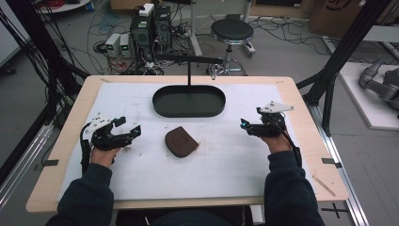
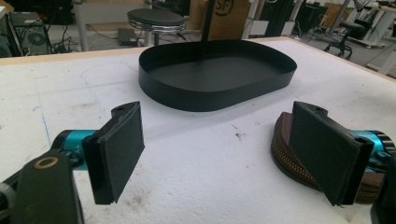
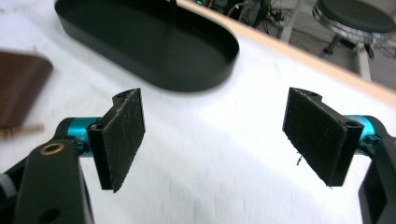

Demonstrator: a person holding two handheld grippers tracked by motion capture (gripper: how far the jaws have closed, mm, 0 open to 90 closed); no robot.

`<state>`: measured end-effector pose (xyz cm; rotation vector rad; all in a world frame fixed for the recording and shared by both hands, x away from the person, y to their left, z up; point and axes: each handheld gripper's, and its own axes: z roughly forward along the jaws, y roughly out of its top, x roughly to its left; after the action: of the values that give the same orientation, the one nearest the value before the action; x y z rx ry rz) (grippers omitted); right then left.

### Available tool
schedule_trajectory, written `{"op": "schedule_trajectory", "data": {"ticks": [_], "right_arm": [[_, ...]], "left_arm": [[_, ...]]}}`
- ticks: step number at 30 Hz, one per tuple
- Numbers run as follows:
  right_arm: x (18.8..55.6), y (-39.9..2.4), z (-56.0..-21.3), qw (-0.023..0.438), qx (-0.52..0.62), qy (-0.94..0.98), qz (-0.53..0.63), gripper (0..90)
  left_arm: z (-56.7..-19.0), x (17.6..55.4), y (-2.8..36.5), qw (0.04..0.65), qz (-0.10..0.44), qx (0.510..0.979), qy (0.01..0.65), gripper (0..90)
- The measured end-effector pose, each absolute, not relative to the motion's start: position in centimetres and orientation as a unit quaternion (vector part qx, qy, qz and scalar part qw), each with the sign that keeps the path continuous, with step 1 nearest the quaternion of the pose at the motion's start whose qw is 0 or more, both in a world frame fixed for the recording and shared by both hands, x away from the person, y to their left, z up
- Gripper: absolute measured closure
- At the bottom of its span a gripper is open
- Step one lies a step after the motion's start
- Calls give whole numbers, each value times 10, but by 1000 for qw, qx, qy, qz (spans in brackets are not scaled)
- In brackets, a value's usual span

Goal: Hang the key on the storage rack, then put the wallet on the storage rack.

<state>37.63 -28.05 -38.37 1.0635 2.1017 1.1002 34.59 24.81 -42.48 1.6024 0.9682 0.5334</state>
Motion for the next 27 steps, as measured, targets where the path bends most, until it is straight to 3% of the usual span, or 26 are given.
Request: {"op": "schedule_trajectory", "data": {"ticks": [11,27], "right_arm": [[372,-297,-396,261,421,768,406,211],[374,-288,-399,246,408,779,408,209]], "left_arm": [[-425,347,245,559,225,684,411,188],[-425,346,243,552,228,690,409,194]]}}
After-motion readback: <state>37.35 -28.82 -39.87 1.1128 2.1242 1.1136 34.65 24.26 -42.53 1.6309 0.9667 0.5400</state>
